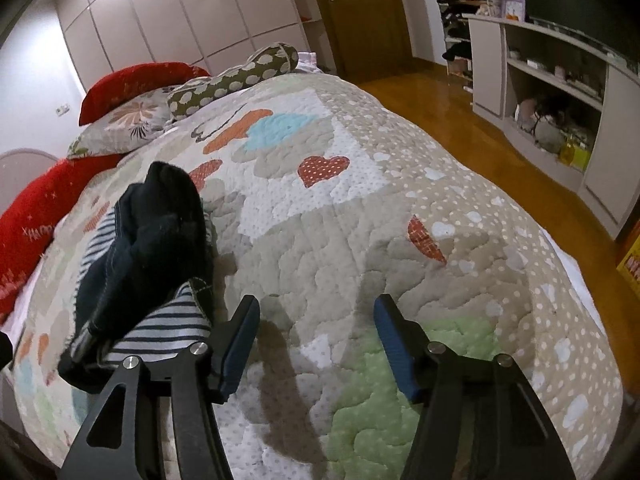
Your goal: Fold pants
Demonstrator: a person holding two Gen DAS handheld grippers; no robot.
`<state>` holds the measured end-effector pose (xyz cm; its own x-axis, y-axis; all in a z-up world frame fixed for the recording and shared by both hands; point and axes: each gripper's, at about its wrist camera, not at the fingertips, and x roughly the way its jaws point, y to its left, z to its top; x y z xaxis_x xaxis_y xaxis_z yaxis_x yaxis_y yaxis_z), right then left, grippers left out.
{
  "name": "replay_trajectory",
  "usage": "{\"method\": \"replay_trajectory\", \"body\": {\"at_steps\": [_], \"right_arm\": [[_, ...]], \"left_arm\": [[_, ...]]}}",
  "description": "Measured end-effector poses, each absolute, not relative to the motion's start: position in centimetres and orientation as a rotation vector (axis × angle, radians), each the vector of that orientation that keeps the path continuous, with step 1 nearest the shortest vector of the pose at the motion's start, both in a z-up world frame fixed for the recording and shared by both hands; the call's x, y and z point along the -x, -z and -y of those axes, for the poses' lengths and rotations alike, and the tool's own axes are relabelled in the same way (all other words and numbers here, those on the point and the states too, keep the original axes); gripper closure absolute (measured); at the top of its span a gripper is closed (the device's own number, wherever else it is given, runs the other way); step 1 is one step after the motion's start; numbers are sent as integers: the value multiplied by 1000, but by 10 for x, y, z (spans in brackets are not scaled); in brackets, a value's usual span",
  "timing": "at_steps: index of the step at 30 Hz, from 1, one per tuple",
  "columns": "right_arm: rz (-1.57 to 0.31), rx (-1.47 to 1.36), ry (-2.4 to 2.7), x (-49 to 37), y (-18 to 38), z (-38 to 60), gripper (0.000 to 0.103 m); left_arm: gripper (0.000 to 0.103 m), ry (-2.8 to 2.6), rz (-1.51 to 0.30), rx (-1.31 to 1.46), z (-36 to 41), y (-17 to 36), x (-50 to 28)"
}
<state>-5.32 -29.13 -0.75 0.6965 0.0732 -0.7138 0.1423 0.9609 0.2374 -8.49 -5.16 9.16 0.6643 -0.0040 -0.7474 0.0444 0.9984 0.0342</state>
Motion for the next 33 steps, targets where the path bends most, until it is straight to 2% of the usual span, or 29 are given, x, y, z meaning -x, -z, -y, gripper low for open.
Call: {"method": "replay_trajectory", "body": {"at_steps": [6,22,27,33], "right_arm": [[-787,-195,51,54,11,277,29],[-726,-91,89,60,16,264,27],[-713,-103,71,62,17,264,21],[-698,-78,78,63,18,259,19]], "left_arm": [[26,44,-876,-48,55,-85,84],[26,55,-916,-6,49,-78,80],[26,57,-934,11,46,-73,79],[26,49,-954,40,40,-68,77]]}}
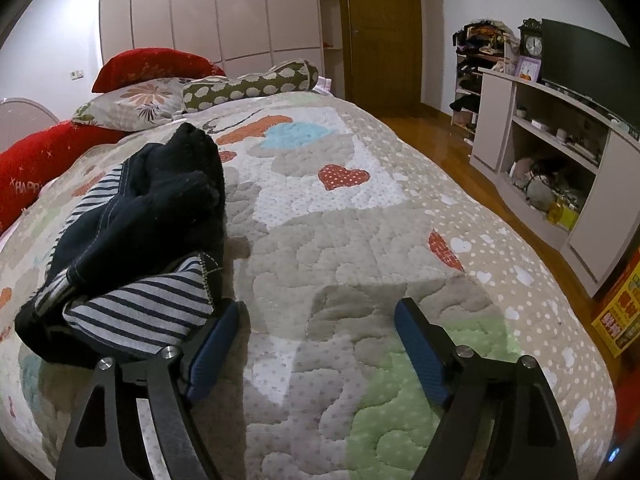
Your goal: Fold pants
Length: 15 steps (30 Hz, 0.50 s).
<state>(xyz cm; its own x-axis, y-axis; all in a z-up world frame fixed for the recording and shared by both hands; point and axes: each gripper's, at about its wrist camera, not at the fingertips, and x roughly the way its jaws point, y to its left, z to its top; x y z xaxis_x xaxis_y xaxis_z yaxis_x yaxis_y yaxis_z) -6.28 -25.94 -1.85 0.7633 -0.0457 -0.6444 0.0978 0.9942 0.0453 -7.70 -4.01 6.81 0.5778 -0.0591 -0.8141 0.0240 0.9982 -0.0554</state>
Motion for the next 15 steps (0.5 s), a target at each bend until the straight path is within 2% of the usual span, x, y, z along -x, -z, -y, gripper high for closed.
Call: {"method": "replay_trajectory", "body": {"at_steps": [15], "right_arm": [[-626,-12,89,70,24,253,19]], "left_arm": [[26,51,-986,64,41,-54,74]]}}
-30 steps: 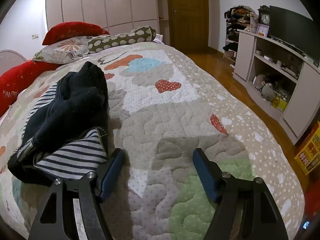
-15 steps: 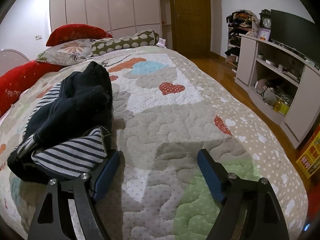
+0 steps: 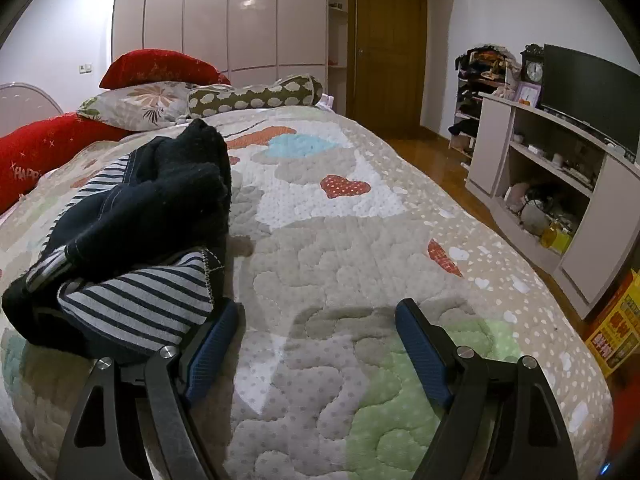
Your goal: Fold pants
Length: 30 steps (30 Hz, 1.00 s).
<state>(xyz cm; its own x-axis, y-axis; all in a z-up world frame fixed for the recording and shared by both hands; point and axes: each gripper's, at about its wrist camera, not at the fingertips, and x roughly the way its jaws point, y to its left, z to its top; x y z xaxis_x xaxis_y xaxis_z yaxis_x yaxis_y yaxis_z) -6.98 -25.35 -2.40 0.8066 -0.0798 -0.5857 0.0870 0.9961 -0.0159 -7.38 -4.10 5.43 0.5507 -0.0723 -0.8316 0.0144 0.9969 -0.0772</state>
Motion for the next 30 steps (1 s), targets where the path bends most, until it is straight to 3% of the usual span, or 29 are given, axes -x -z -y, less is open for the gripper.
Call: {"method": "replay_trajectory", "body": {"at_steps": [11,19,24,30], "right_arm": [[-685,-35,-13,68,17,264,19],[-685,-276,-104,59,-17,305,18],[-792,-469,-290,23,-23,315,18],[-910,-478,-427,-13,-10,276,19]], "left_arm": [[26,42,-902,248,-8,-60,66],[25,63,-992,414,-47,-39,39],[25,111,-1016,488,-58,-35,24],[24,212,-1055,468,-40,-31,-2]]}}
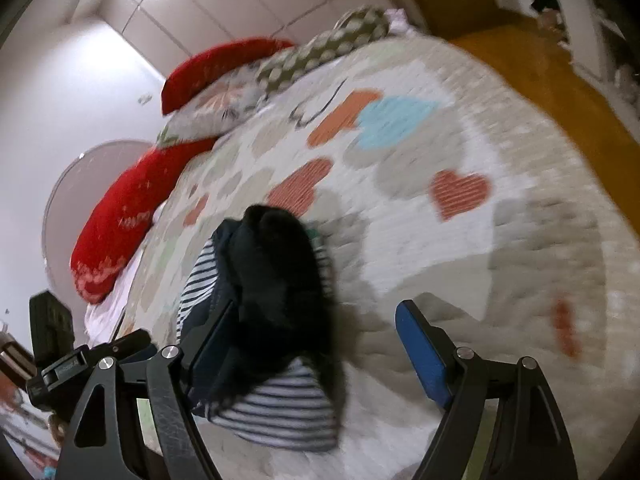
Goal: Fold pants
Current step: 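Grasp the pants edge with the right gripper while the left gripper grasps the striped side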
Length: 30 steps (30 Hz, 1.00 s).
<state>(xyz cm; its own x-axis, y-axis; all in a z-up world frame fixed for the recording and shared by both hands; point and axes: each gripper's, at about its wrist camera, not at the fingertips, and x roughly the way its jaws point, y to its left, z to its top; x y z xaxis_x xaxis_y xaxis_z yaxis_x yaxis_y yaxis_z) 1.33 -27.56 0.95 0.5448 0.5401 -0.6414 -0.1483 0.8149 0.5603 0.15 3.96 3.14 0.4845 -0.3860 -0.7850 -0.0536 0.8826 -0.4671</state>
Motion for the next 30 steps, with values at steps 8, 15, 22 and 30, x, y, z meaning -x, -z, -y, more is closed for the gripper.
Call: {"method": "replay_trajectory", "body": {"at_steps": [8,15,22,30], "right_arm": [[-956,-536,-492,-40,1,247,22],[-998,-573,-498,-50,10,245,54],[-982,-573,-537,-48,-3,244,64],[-934,-490,-602,-64,-38,211,65]], "left_arm": [[12,337,-1105,394,4,-11,-36],[28,392,-1106,378,20,-12,-41],[52,459,-1091,446,13,-28,-46],[52,422,-1031,452,-7,-51,-70]]}}
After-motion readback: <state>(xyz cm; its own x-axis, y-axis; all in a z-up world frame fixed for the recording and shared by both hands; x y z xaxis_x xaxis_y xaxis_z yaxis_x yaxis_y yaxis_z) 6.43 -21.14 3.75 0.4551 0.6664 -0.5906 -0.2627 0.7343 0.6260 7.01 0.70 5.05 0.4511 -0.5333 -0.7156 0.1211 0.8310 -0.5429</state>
